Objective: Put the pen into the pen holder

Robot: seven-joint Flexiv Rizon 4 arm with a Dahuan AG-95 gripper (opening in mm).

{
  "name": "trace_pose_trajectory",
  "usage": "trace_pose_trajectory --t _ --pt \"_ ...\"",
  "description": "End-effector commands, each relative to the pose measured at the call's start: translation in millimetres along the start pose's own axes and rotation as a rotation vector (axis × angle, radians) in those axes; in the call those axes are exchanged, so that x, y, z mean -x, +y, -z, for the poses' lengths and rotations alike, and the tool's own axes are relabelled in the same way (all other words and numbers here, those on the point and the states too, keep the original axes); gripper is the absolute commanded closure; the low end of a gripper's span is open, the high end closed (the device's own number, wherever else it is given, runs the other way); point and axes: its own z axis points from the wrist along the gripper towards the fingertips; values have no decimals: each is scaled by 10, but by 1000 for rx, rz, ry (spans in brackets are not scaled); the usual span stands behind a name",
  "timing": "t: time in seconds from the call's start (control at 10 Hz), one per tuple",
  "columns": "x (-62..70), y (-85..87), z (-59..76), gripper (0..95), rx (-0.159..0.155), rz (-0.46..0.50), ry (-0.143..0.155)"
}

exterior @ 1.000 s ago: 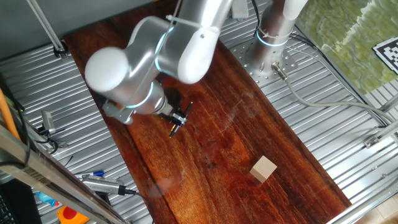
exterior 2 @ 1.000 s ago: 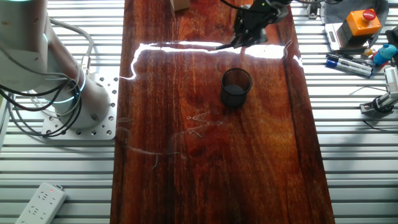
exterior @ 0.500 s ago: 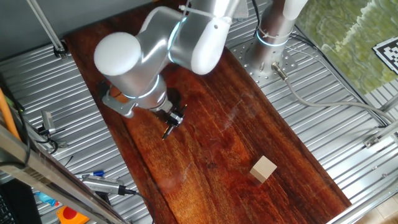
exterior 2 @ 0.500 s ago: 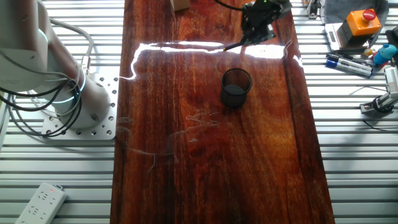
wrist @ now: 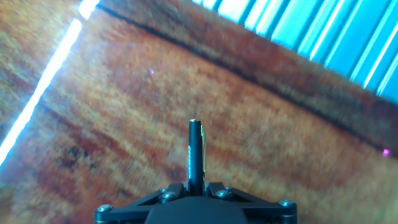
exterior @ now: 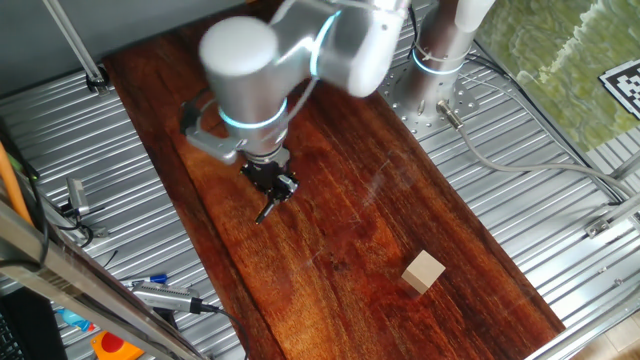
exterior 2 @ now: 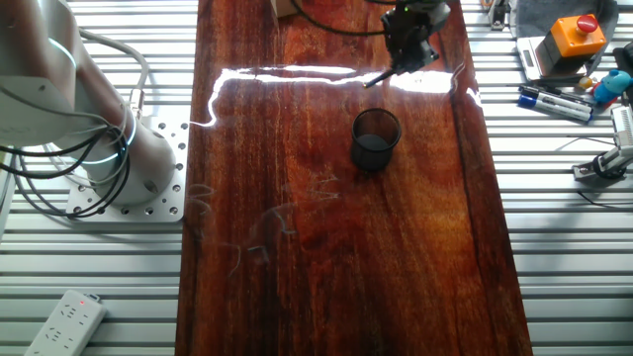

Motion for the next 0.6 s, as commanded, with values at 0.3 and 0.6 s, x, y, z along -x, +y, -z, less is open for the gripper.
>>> trace_pose_trajectory --t 0.3,0.6 --pt "53 -58 -37 950 -51 97 -82" --pt "91 -72 -31 950 -53 107 -76"
